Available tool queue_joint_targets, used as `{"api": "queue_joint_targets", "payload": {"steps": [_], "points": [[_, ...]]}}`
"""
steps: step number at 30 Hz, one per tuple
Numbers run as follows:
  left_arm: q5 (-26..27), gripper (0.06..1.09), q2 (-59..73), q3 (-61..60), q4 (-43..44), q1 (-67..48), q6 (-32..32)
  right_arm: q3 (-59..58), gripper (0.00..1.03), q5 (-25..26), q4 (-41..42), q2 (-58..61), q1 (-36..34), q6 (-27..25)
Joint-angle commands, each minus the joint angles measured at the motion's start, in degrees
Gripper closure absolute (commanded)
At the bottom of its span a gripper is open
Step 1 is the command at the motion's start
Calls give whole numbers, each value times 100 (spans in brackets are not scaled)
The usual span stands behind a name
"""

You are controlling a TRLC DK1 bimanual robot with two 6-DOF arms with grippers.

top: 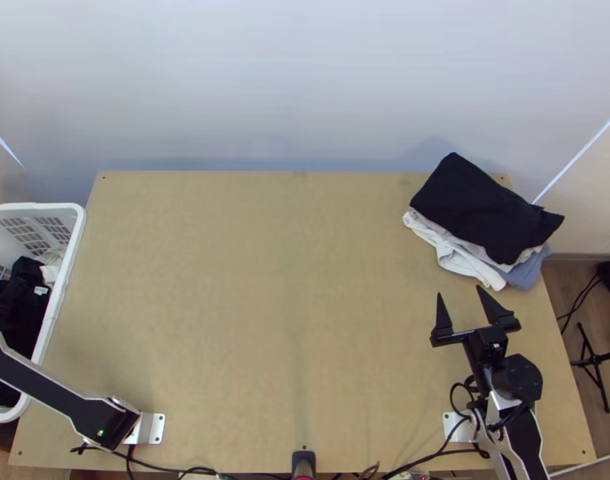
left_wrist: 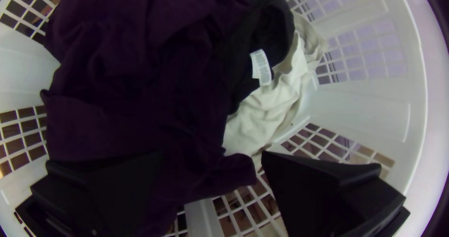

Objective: Fold the t-shirt

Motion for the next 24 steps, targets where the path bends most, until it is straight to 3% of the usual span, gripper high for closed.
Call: {"api": "queue_joint_targets", "payload": {"steps": [1, 5, 8, 9, 11, 12, 18, 20, 24], "points": [[-293, 10, 558, 323, 74, -15, 141, 1, 4, 1, 1, -8, 1, -11], [-434, 11, 506, 262, 12, -15, 317, 1, 4, 1, 1, -8, -8, -11], [-548, 30, 444, 200, -32, -15, 598, 1, 4, 1, 1, -8, 1, -11], [-575, 45, 418, 200, -32, -15, 660, 1, 4, 1, 1, 1, 1, -11], [-663, 94, 383, 209, 30, -6, 721, 1, 4, 1, 1, 1, 1, -11], [-689, 105, 374, 209, 65, -6, 739, 1, 4, 1, 1, -8, 1, -11], [-627, 105, 374, 200, 3, 47, 827, 1, 4, 1, 1, -8, -8, -11], [-241, 105, 277, 209, -76, 47, 915, 1, 4, 1, 1, 1, 1, -11], [-153, 105, -83, 525, -93, -24, 774, 1, 4, 1, 1, -8, 1, -11]]}}
